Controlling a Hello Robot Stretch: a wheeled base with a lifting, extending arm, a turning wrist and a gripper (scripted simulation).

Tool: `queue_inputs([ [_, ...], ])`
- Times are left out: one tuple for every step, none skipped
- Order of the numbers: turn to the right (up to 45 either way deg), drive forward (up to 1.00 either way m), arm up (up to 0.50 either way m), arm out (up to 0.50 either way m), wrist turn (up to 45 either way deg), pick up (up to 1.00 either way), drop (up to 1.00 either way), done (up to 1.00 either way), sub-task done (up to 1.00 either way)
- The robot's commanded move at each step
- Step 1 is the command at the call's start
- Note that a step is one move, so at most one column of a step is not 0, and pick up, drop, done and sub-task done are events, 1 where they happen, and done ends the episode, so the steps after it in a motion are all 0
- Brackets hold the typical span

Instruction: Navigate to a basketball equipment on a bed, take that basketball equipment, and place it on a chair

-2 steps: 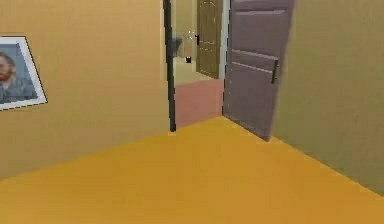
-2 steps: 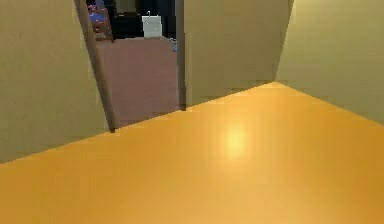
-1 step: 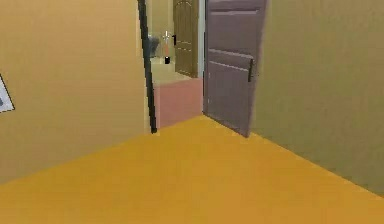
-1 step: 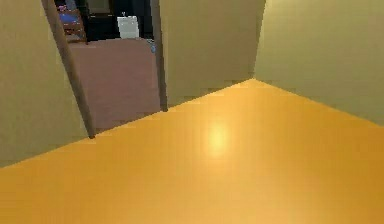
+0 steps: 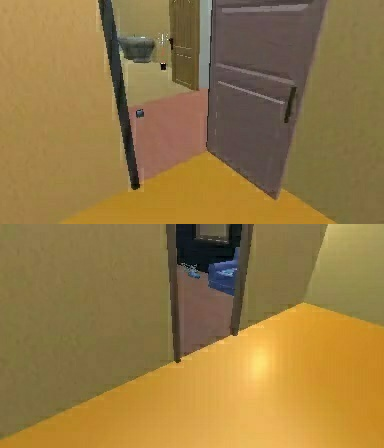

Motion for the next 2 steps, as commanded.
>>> queue_inputs([
  [0.0,1.0,0.0,0.0,0.0,0.0,0.0,0.0,0.0],
  [3.0,0.0,0.0,0.0,0.0,0.0,0.0,0.0,0.0],
])
